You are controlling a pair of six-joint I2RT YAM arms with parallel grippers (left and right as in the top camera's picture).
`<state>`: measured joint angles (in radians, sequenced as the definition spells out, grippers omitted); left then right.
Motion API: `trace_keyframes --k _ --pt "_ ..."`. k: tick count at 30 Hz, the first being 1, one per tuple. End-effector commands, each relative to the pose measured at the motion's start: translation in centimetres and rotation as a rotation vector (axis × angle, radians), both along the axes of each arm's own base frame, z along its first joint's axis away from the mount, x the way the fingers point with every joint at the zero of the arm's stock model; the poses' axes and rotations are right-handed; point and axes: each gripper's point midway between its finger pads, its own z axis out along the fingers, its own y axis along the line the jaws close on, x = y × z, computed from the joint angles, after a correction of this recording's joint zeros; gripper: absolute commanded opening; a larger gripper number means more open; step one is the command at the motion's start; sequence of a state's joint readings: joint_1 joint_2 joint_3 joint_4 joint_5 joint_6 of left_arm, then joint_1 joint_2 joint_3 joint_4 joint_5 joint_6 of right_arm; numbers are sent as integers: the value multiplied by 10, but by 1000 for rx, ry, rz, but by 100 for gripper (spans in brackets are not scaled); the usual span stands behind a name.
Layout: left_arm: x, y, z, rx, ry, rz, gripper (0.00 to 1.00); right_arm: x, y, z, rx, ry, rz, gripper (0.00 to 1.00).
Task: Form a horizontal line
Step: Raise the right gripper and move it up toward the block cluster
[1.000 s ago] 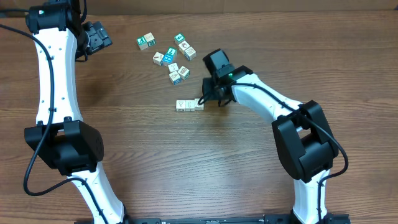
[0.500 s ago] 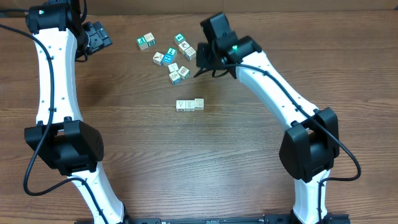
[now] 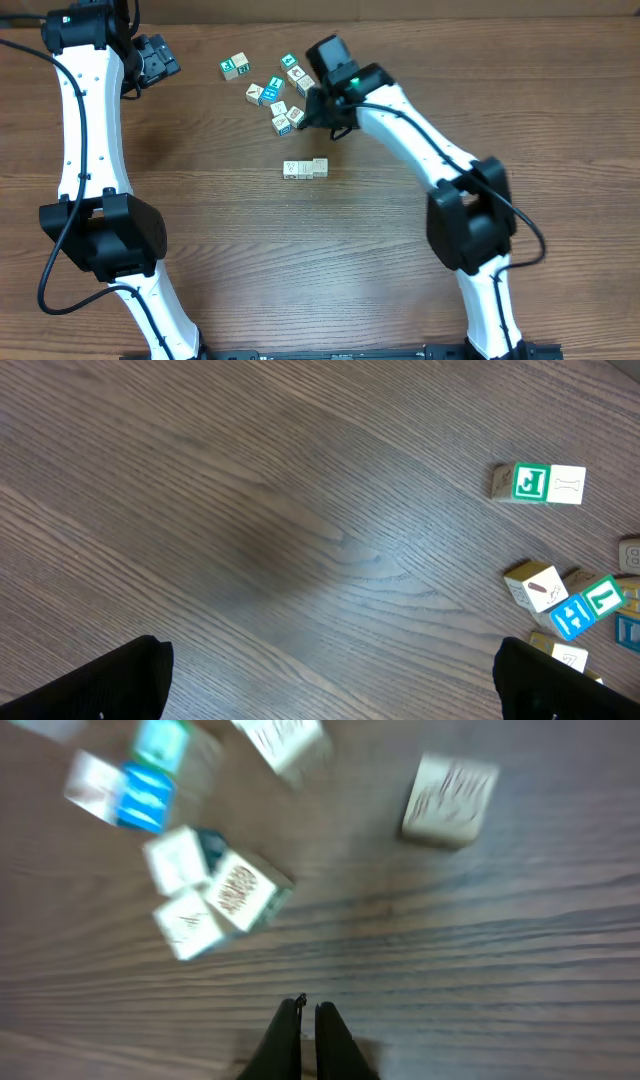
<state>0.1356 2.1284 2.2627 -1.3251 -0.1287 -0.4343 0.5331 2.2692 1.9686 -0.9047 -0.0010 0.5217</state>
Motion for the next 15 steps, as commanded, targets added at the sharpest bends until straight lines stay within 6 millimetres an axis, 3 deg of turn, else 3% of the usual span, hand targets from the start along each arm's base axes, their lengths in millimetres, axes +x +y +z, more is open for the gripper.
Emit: trace_keyframes --k 1,15 --pt "0 1 9 18 -15 -14 99 -1 4 -20 -20 23 2 4" --pt "0 2 9 18 -15 -12 99 -19 8 -44 -55 80 26 4"
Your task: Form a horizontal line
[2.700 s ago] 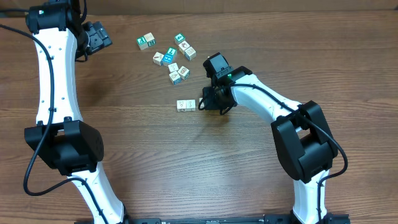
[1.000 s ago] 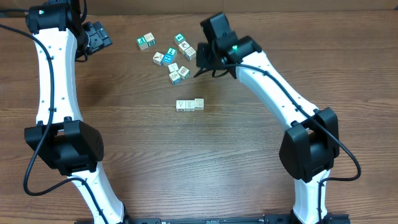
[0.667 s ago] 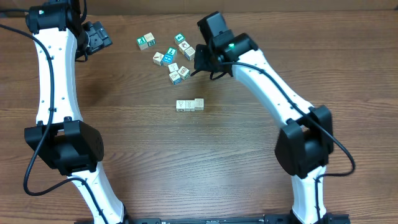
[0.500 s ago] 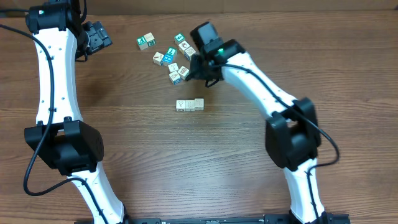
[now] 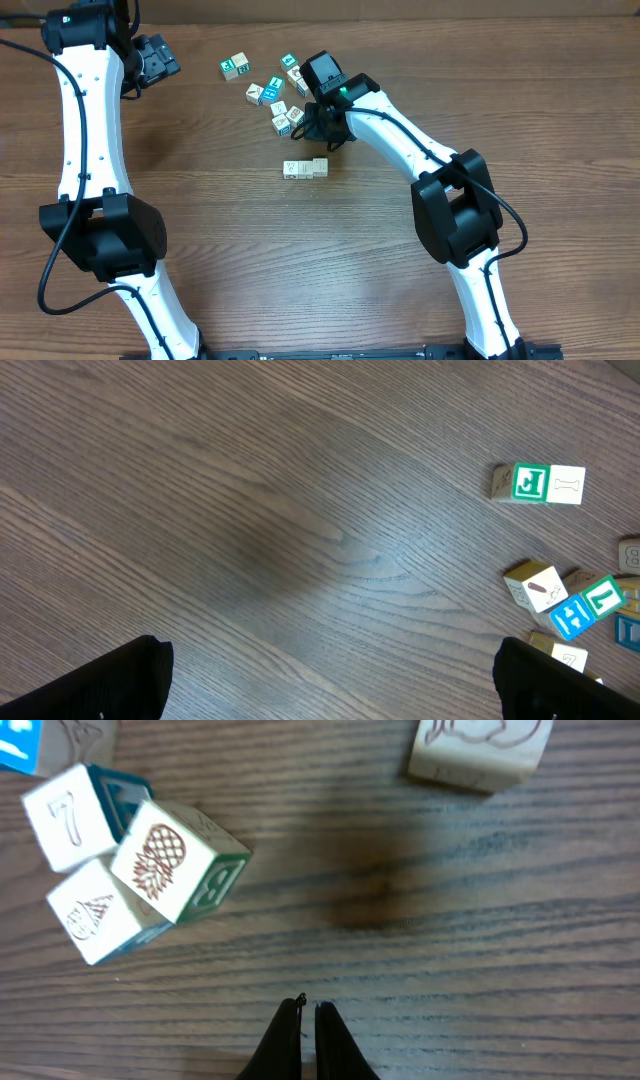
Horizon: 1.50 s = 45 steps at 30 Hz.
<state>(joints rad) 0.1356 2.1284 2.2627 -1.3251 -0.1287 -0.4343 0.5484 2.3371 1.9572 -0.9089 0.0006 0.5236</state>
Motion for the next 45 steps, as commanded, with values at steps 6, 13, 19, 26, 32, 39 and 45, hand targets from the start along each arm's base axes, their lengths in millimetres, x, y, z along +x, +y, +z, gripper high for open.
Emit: trace_keyframes --k 6,13,19,26,32,39,45 --pt "0 2 9 18 -15 -12 100 -11 5 -5 -17 19 14 4" --pt "0 2 9 18 -15 -12 100 -15 0 -7 -39 38 11 4" --pt "0 2 9 18 -15 -12 100 -21 -5 -10 -62 62 2 4" --pt "0 2 9 18 -15 -12 100 -27 -9 -11 -76 85 3 4" --pt "0 2 9 18 -15 -12 99 -31 -10 -12 -82 101 6 4" --pt "0 2 9 18 -15 -12 100 -35 -4 -12 -80 103 30 4" --pt "0 2 9 18 -15 -12 100 -36 -3 -12 -82 104 38 4"
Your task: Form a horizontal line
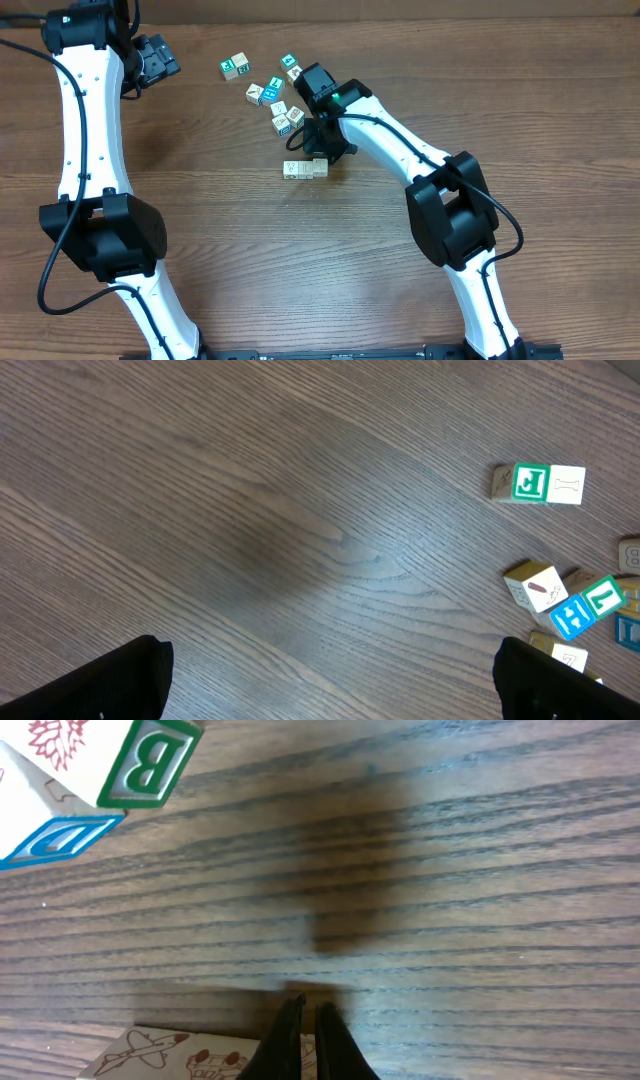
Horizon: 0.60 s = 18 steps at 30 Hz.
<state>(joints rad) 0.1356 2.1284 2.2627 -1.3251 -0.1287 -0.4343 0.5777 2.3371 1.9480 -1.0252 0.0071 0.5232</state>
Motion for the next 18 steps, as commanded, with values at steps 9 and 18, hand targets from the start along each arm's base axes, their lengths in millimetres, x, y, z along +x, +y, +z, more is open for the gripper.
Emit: trace_keyframes --k 9,18 --pt "0 2 9 18 -15 -12 99 -8 5 -2 1 17 37 4" --pt "0 2 9 18 -15 -12 100 -11 3 -3 -6 32 38 4"
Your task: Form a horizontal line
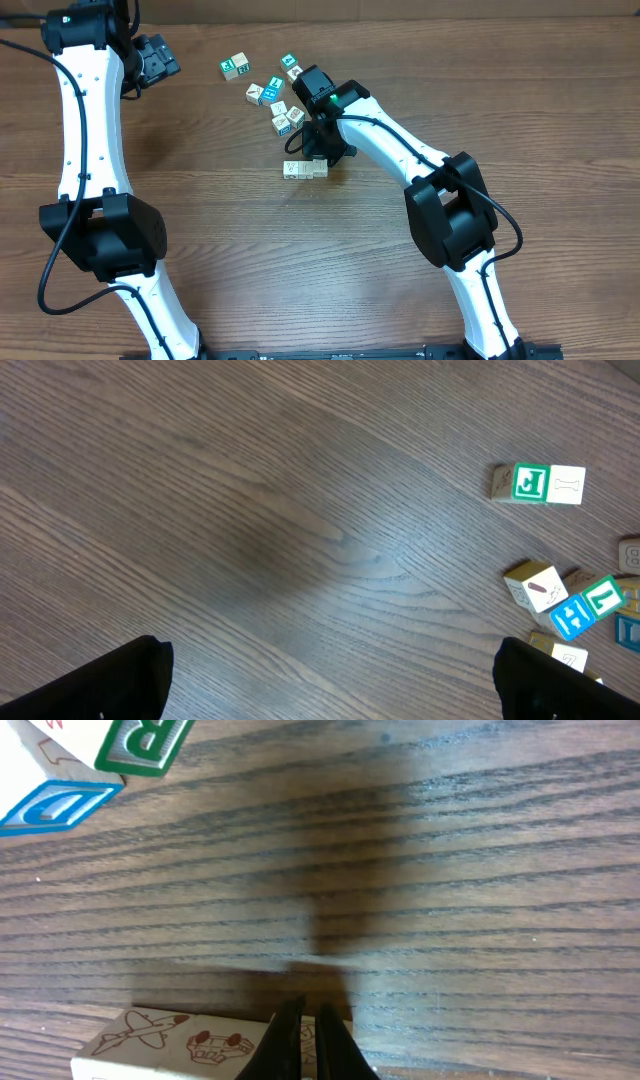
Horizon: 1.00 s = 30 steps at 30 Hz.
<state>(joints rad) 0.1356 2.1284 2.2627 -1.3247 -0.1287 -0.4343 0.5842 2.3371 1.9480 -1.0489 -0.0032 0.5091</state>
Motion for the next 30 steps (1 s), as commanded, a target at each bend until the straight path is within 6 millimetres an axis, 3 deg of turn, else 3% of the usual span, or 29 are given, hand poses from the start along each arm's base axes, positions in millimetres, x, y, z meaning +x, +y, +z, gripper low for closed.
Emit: trace_keyframes --k 1,30 --pt "0 2 9 18 -15 -12 99 -4 2 -2 0 9 16 4" --pt "0 2 9 18 -15 -12 100 -7 3 -2 8 21 25 4"
